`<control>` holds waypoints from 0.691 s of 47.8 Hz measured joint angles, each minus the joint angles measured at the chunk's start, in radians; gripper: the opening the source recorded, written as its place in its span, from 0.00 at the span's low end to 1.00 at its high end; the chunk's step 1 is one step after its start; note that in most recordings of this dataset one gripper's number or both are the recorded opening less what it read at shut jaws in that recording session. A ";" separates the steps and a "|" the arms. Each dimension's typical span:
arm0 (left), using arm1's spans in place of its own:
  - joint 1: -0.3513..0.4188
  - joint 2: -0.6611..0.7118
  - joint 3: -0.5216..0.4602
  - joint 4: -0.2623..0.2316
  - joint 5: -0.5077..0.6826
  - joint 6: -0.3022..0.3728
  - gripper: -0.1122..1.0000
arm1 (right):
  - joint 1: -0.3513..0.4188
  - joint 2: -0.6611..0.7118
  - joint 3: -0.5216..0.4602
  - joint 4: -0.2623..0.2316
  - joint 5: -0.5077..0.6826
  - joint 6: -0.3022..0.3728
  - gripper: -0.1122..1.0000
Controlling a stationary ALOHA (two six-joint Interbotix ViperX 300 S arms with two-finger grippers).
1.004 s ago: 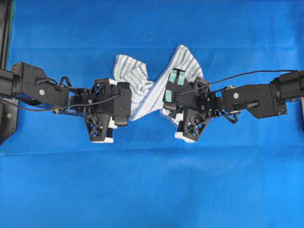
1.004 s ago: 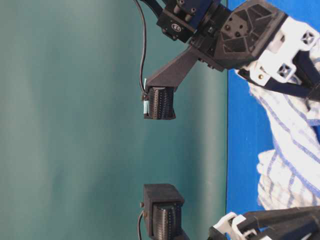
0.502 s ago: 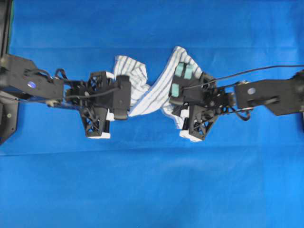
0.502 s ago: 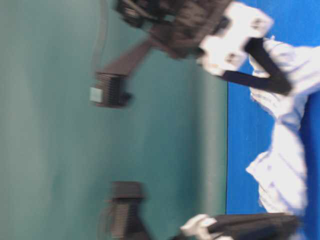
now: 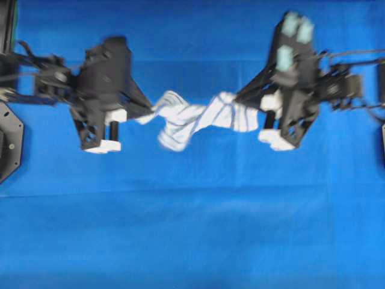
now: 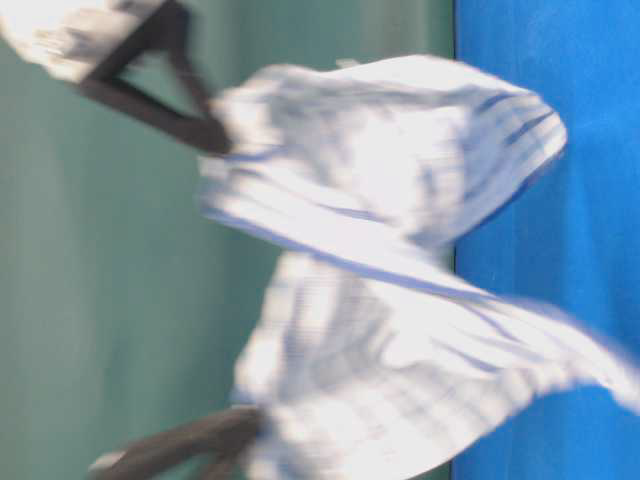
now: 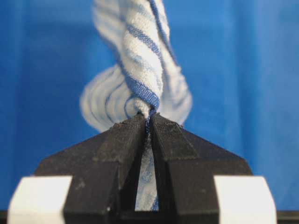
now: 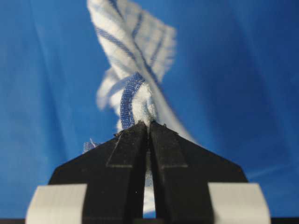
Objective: Lift the towel with both arms.
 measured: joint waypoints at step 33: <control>0.051 -0.057 -0.437 0.009 0.334 0.000 0.14 | 0.028 -0.075 -0.400 -0.043 0.321 -0.144 0.12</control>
